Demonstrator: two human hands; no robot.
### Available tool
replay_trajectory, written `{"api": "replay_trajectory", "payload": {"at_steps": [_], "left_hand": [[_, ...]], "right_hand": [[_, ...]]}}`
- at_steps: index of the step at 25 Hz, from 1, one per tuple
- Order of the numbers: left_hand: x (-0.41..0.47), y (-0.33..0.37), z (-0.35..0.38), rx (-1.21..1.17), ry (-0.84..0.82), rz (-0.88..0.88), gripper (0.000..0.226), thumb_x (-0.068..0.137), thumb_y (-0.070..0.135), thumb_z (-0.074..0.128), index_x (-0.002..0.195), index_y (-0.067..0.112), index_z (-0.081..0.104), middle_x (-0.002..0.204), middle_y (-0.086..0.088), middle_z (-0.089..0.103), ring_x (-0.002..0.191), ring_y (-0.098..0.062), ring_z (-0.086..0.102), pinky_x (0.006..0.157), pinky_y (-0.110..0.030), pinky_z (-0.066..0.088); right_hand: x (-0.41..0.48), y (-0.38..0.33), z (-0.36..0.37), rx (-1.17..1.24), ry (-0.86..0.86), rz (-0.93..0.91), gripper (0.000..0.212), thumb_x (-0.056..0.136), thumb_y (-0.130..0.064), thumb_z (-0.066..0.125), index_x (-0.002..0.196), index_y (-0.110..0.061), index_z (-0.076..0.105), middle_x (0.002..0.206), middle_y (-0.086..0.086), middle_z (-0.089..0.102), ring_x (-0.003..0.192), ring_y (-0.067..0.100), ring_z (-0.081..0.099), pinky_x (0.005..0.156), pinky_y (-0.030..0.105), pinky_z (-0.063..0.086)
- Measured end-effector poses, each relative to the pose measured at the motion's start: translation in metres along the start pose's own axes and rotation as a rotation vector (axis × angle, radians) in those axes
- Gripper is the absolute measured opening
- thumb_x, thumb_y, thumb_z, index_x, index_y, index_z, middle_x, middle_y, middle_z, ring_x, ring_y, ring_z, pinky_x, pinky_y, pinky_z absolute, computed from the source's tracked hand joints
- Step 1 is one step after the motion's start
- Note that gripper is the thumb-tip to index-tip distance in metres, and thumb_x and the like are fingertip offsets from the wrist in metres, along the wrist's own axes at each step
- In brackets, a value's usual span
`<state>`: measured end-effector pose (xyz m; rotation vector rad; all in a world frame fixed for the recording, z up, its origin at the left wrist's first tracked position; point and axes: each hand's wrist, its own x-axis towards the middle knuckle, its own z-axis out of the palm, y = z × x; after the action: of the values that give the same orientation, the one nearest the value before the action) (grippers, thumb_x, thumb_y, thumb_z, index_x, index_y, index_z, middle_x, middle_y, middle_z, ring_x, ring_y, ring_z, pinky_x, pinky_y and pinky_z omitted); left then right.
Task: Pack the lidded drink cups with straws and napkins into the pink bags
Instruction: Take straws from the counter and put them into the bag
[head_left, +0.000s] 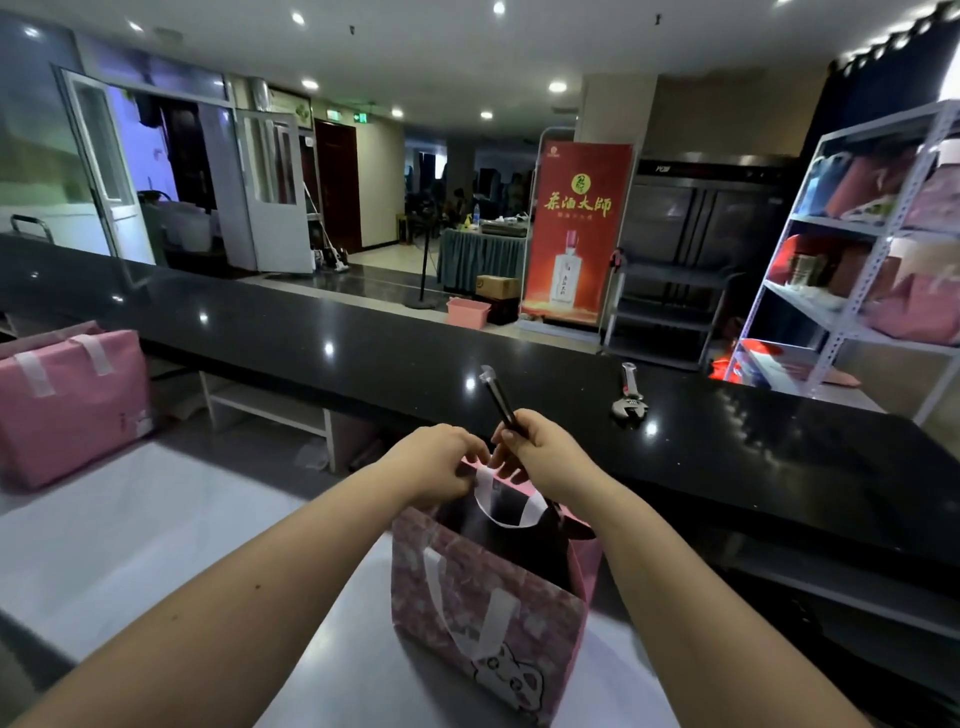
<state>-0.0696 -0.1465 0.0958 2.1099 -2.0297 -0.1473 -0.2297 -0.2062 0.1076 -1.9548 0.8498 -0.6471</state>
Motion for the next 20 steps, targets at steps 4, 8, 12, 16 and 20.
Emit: {"api": "replay_trajectory", "payload": {"at_steps": [4, 8, 12, 16, 20], "left_hand": [[0.023, -0.025, 0.015, -0.047, -0.029, 0.111, 0.033, 0.071, 0.039, 0.064, 0.104, 0.038, 0.064, 0.101, 0.015, 0.065, 0.093, -0.01, 0.061, 0.082, -0.03, 0.053], [0.038, -0.048, 0.018, -0.013, -0.088, 0.287, 0.05, 0.061, 0.043, 0.073, 0.109, 0.037, 0.059, 0.103, 0.014, 0.063, 0.095, -0.011, 0.06, 0.082, -0.035, 0.052], [0.049, -0.064, 0.024, 0.041, -0.203, 0.413, 0.08, 0.067, 0.055, 0.073, 0.138, 0.039, 0.042, 0.149, 0.009, 0.039, 0.136, -0.016, 0.034, 0.109, -0.041, 0.036], [0.058, -0.075, 0.036, 0.08, -0.324, 0.452, 0.104, 0.072, 0.058, 0.072, 0.153, 0.026, 0.015, 0.161, 0.004, 0.001, 0.148, -0.017, -0.001, 0.119, -0.052, 0.005], [0.056, -0.08, 0.04, 0.031, -0.315, 0.507, 0.115, 0.075, 0.056, 0.072, 0.153, 0.018, -0.003, 0.161, 0.002, -0.008, 0.147, -0.013, -0.01, 0.12, -0.048, -0.003]], "right_hand": [[0.017, 0.017, 0.015, 0.031, 0.044, 0.038, 0.014, 0.099, -0.009, 0.045, 0.095, -0.006, 0.057, 0.079, 0.001, 0.069, 0.078, 0.019, 0.066, 0.084, 0.042, 0.053], [0.019, 0.029, 0.032, 0.149, 0.099, -0.01, 0.017, 0.098, -0.004, 0.046, 0.088, -0.012, 0.057, 0.077, -0.003, 0.072, 0.086, 0.017, 0.067, 0.09, 0.037, 0.05], [0.013, 0.032, 0.05, 0.183, 0.197, 0.042, 0.016, 0.097, -0.003, 0.047, 0.091, -0.011, 0.06, 0.085, 0.001, 0.072, 0.09, 0.014, 0.069, 0.087, 0.028, 0.052], [0.0, 0.046, 0.054, -0.32, 0.19, 0.218, 0.014, 0.094, -0.014, 0.058, 0.095, -0.022, 0.069, 0.09, -0.009, 0.071, 0.086, 0.002, 0.064, 0.083, 0.024, 0.048], [-0.003, 0.056, 0.057, -0.712, 0.15, 0.394, 0.027, 0.094, -0.016, 0.054, 0.116, -0.022, 0.067, 0.107, -0.006, 0.07, 0.098, 0.015, 0.061, 0.086, 0.03, 0.048]]}}
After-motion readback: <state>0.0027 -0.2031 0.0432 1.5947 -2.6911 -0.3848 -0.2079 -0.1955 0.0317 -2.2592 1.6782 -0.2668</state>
